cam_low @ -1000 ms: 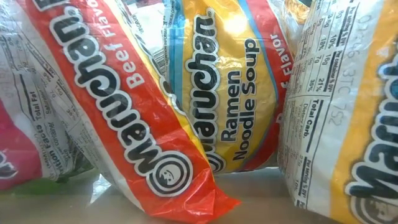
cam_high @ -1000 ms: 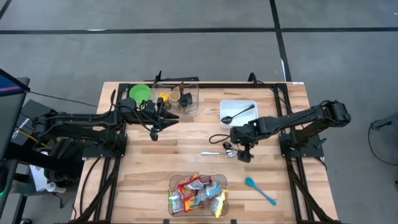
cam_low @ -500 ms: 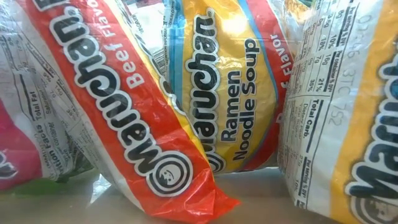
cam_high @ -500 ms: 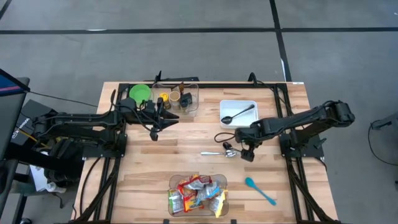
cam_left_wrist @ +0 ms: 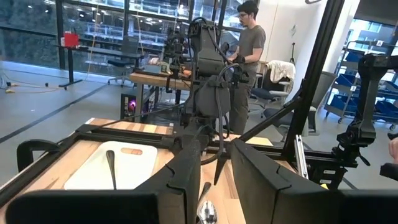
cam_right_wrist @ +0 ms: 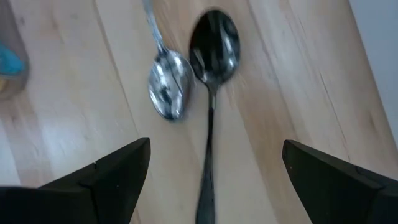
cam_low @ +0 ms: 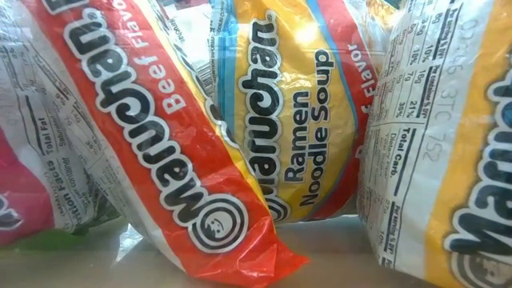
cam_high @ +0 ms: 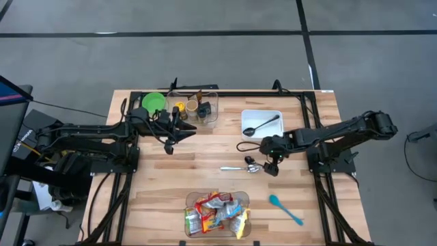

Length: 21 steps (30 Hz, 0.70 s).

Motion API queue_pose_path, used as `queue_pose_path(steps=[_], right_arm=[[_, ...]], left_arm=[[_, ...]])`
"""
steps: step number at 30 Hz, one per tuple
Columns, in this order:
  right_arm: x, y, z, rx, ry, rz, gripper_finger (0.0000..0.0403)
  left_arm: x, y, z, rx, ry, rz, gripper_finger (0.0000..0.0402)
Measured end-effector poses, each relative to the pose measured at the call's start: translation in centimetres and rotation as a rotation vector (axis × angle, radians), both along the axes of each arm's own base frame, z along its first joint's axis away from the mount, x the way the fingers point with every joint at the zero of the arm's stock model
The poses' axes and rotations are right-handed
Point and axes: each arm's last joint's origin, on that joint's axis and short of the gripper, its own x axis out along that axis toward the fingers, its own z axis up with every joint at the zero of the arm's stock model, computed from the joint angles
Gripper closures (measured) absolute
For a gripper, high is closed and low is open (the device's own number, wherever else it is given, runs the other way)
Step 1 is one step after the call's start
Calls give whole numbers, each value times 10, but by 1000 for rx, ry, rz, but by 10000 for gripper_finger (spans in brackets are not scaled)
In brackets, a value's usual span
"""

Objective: Pick & Place Food Item
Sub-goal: Put the black spoon into the white bin

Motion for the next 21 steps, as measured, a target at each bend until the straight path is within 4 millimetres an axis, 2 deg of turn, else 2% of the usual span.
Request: queue_pose_path(steps=[7, 21], right_arm=[[2, 1, 1, -21, -29, 73, 45], [7, -5, 3, -24, -84, 49, 45]], left_arm=[[0, 0, 0, 0, -2, 0, 317], [0, 0, 0, 1, -4, 0, 317]])
